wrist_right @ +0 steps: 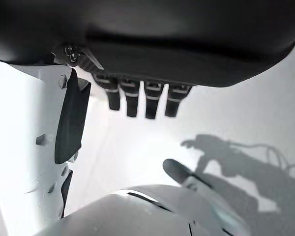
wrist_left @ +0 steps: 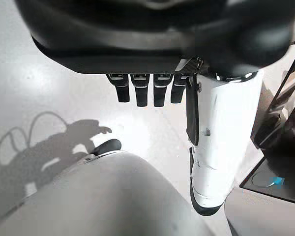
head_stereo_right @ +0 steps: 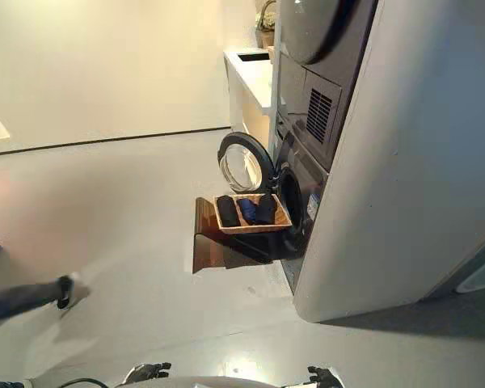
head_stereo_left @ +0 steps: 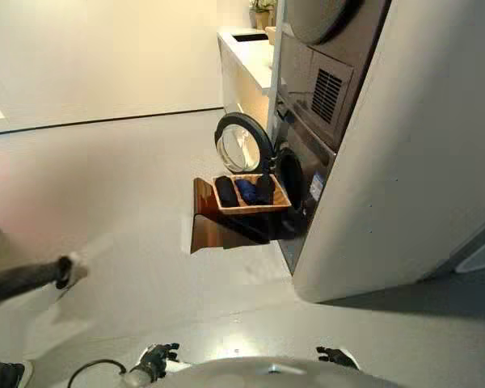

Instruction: Pick up the clothes and place them into the washing machine

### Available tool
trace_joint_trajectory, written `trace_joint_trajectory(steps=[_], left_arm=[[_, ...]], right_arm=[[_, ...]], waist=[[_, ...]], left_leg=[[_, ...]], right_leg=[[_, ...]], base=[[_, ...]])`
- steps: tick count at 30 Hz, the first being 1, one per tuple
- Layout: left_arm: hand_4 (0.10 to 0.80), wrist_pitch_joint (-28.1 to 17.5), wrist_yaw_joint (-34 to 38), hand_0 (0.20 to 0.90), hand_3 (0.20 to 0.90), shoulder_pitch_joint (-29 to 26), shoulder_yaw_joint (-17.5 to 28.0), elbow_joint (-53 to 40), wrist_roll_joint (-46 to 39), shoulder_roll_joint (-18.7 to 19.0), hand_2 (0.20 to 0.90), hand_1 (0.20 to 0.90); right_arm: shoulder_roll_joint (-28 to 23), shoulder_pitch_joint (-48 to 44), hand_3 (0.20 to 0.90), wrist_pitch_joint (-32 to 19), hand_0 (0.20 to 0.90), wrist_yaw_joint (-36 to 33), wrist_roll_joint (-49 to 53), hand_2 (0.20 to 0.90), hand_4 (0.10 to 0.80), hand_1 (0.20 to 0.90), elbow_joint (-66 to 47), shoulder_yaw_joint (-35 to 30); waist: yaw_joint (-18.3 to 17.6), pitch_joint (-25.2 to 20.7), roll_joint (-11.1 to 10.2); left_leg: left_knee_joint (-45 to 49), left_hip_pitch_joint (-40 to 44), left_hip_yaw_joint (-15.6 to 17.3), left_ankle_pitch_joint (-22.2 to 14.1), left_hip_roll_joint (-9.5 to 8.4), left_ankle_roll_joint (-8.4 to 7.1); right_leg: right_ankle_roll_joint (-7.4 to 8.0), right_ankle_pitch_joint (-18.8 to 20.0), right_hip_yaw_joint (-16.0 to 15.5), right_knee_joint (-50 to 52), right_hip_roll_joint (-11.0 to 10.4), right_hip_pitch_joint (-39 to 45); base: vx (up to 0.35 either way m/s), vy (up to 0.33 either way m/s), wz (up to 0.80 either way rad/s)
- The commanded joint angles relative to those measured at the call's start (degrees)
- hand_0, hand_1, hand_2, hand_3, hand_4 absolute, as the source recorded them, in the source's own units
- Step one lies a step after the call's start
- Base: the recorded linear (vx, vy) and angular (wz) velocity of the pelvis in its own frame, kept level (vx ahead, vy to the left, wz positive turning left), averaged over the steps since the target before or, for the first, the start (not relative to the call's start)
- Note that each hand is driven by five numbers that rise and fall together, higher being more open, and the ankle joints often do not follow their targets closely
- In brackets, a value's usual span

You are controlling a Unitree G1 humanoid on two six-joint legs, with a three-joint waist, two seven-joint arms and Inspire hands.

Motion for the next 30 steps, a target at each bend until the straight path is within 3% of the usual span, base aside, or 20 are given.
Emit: trace_joint_trajectory(steps=[1, 12, 18, 24, 26, 28, 30], left_arm=[[0.8, -1.0, 0.2, 0.9, 0.9, -4.02, 2.24, 2.31, -0.63, -1.76, 0.9, 0.9], [0.8, -0.59, 0.53, 0.9, 0.9, -4.38, 2.16, 2.57, -0.52, -1.71, 0.9, 0.9], [0.8, -0.58, 0.81, 0.9, 0.9, -4.73, 2.59, 2.44, -1.18, -1.61, 0.9, 0.9], [0.8, -0.59, 1.25, 0.9, 0.9, -6.33, 2.61, 1.69, -1.47, -0.8, 0.9, 0.9], [0.8, -0.56, 1.16, 0.9, 0.9, -7.24, 3.08, 1.46, -1.71, 0.07, 0.9, 0.9], [0.8, -0.64, 1.02, 0.9, 0.9, -7.52, 3.02, 1.04, -1.54, 0.64, 0.9, 0.9], [0.8, -0.71, 0.83, 0.9, 0.9, -7.76, 3.16, 0.74, -1.13, 1.29, 0.9, 0.9]], right_arm=[[-0.27, -2.97, 0.9, -0.7, 0.9, 0.15, 0.26, 0.9, 0.8, 0.9, 2.48, 2.01], [-0.47, -3.2, 0.9, -0.43, 0.9, 0.22, 0.14, 0.9, 0.8, 0.9, 2.4, 1.92], [-0.87, -3.82, 0.9, -0.22, 0.9, 0.21, -0.09, 0.9, 0.8, 0.9, 2.54, 1.82], [-1.82, -5.72, 0.9, 0.0, 0.9, -0.2, -0.69, 0.9, 0.8, 0.9, 2.5, 1.74], [-2.39, -6.39, 0.9, -0.23, 0.9, -0.37, -0.33, 0.9, 0.8, 0.9, 2.43, 0.93], [-2.73, -6.33, 0.9, -0.31, 0.9, -0.34, -0.08, 0.9, 0.8, 0.9, 2.5, 0.3], [-3.23, -6.06, 0.9, -0.56, 0.9, -0.19, 0.04, 0.9, 0.8, 0.9, 2.33, -0.06]], waist=[[-0.79, 1.92, -1.44], [-0.79, 2.23, -1.46], [-0.41, 2.84, -1.93], [0.48, 4.16, -2.12], [0.69, 4.82, -1.86], [0.17, 5.48, -1.64], [-0.57, 6.95, -1.51]], left_leg=[[-0.08, 0.8, 2.63, -3.27, -2.15, -2.44], [-0.08, 0.5, 2.71, -3.53, -2.35, -2.23], [-0.08, -0.02, 2.66, -3.51, -3.0, -1.31], [3.64, -2.82, 2.19, -5.29, -3.99, 0.44], [5.33, -3.15, 1.73, -6.83, -4.63, 1.87], [6.01, -2.25, 0.67, -7.71, -4.99, 2.51], [7.23, -0.4, -0.51, -9.19, -5.53, 4.11]], right_leg=[[1.76, -3.12, -1.55, -0.15, 1.08, 1.59], [1.83, -3.11, -1.66, -0.15, 0.89, 1.31], [1.93, -3.21, -1.71, 0.4, 0.37, 0.99], [2.26, -5.05, -1.98, 7.19, -1.54, -2.21], [3.06, -5.71, -2.21, 15.83, -2.24, -5.57], [3.35, -3.68, -1.68, 22.4, -2.82, -7.95], [3.24, -0.17, -0.31, 31.09, -3.51, -10.96]], base=[[0.0, 0.0, 0.0], [0.003, 0.002, 0.0], [0.027, 0.032, 0.0], [0.045, 0.088, 0.0], [0.153, 0.163, 0.05], [0.183, 0.142, 0.1], [0.189, 0.152, 0.21]])
